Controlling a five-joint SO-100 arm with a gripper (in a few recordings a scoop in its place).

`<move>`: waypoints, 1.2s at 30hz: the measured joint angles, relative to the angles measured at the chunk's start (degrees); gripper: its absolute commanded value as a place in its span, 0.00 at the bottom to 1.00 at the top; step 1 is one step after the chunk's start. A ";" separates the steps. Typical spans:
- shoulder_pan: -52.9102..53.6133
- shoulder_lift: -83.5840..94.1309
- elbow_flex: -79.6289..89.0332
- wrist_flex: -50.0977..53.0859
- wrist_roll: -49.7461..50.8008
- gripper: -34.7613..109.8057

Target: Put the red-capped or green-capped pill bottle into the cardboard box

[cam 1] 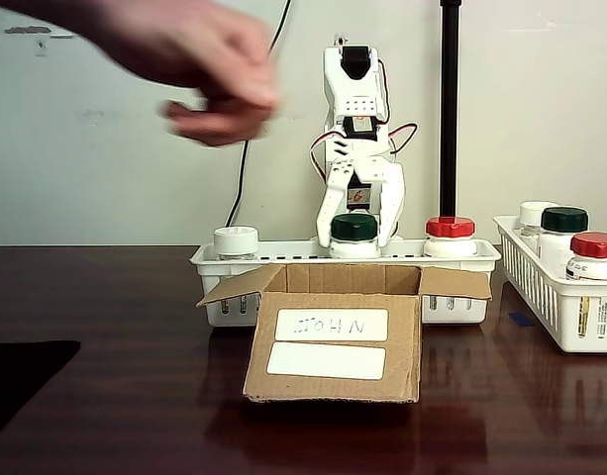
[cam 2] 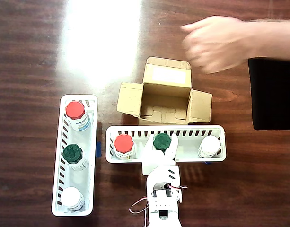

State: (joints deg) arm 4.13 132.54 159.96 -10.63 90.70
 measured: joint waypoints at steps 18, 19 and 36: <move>0.35 -1.05 -16.35 15.47 -2.29 0.25; 0.35 -0.88 -17.23 16.96 -2.37 0.25; -3.08 3.25 -32.17 37.27 -6.24 0.25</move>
State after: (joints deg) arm 1.05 135.79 127.79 26.63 84.46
